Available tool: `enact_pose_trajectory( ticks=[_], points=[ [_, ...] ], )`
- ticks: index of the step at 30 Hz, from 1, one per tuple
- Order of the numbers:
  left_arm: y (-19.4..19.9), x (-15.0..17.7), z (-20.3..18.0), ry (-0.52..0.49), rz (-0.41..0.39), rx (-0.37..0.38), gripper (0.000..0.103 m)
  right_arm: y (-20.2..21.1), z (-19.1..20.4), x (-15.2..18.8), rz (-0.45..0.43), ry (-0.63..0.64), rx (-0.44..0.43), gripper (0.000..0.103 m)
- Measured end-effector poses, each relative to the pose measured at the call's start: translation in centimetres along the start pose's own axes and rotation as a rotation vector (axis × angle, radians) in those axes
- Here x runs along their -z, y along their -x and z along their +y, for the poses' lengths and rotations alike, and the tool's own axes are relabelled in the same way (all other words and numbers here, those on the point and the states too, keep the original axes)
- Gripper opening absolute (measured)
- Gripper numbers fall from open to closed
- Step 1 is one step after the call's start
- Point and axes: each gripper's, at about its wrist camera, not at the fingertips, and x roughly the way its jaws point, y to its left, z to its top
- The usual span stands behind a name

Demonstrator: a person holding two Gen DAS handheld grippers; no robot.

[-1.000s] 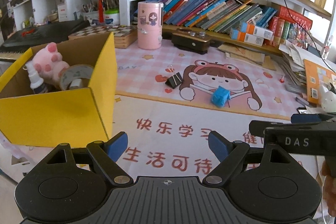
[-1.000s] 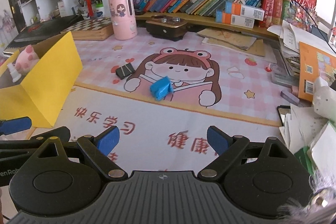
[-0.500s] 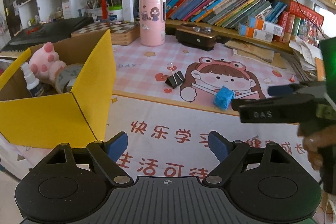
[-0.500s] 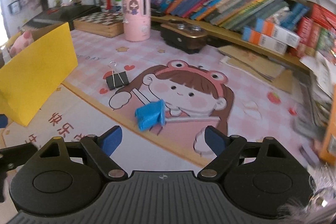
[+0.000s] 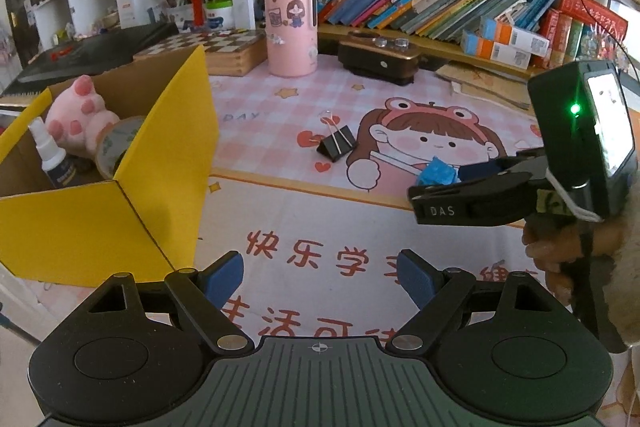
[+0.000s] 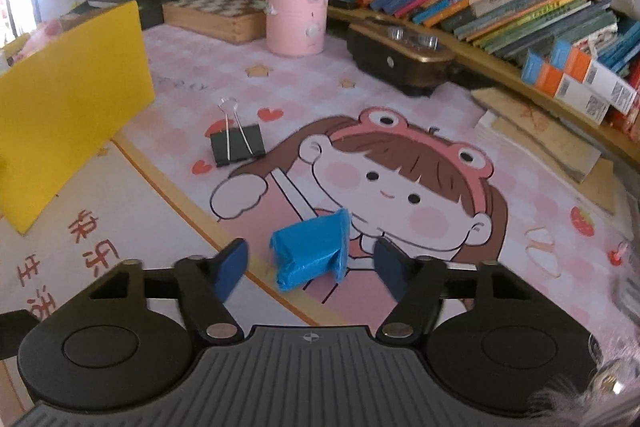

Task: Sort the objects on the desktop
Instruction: 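Close the right tool on the blue toy on the mat, then grasp the black binder clip with the left tool while the right tool holds the blue toy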

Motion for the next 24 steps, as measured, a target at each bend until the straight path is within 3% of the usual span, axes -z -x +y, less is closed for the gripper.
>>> enact_pose_trajectory(
  ticks=[3,4,7,16,24],
  points=[
    [-0.3,-0.3,-0.2,0.0,0.001,-0.001,0.086,-0.5,-0.5,0.1,-0.01,-0.027,0.003,0.049],
    [-0.4,-0.4,-0.3,-0.002,0.001,0.002,0.086,-0.6,-0.7,0.1,-0.014,-0.036,-0.013,0.042],
    [-0.9,-0.7,-0.8,-0.017,-0.002,0.014,0.086,-0.1,-1.0,0.0,-0.026,-0.047,-0.026,0.038],
    [-4.4,-3.0,-2.3,-0.012,-0.036,0.001,0.086,4.9,-4.5,0.6,-0.095,-0.19,0.025,0.037],
    [-10.0,-6.3,-3.0,0.123,-0.064,-0.092,0.083,7.5,-5.4,1.8,-0.095,-0.243,0.009,0.037]
  ],
)
